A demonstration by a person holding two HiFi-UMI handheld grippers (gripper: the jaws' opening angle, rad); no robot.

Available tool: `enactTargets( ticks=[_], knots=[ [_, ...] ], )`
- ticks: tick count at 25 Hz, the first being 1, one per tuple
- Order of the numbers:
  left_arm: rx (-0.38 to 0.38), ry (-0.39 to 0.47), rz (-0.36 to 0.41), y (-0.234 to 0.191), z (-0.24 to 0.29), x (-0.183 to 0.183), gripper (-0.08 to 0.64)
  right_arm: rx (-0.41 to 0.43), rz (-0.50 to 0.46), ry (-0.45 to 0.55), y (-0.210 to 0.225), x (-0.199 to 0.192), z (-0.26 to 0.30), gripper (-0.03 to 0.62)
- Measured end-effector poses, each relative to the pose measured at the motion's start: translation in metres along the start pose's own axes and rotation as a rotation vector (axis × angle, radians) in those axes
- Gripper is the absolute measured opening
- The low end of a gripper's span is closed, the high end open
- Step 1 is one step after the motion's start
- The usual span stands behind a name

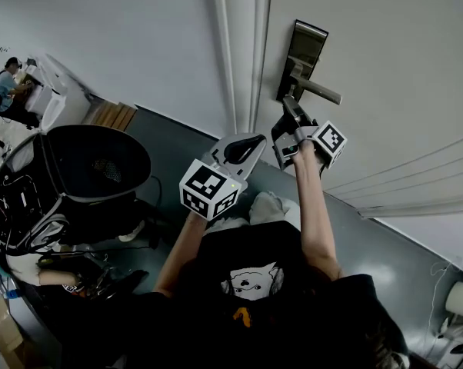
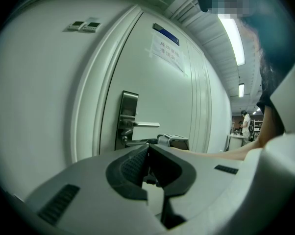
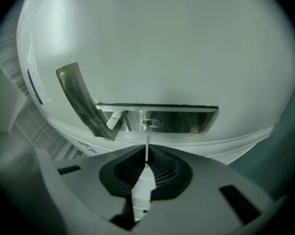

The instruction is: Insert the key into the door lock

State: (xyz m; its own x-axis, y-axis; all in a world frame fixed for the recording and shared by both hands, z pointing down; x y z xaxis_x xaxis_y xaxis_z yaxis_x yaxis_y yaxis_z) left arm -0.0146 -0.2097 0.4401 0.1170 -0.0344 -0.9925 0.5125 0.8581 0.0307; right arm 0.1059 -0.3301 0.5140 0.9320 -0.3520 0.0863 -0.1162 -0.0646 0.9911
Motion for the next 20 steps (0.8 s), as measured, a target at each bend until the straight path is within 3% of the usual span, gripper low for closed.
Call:
enactTargets(
  ticks=[8, 20],
  knots=[
    [0.019, -0.009, -0.019, -0.011, 0.001, -0.008, 0.009, 0.032, 0.089, -0.009, -0.001, 0.002, 0.004, 0.020],
    [0.025, -0.041, -0.036, -0.022, 0.016, -0.013, 0.009, 0.041, 0.138, 0.016, 0.009, 0.019, 0.022, 0.021]
  ],
)
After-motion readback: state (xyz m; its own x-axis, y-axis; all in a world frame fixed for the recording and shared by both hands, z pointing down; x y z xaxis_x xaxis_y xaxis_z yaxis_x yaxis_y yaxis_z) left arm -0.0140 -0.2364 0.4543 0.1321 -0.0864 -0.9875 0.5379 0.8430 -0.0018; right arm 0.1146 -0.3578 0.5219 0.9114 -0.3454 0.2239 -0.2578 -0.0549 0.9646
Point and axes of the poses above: the fingertips, and each gripper's own axes: z forward along the fingers, y to its right, x out of its top, the point moved 2 cm from there along -z, backward along the fingers, and after that the axes turned 9 degrees about z, right-handed, at the moved point
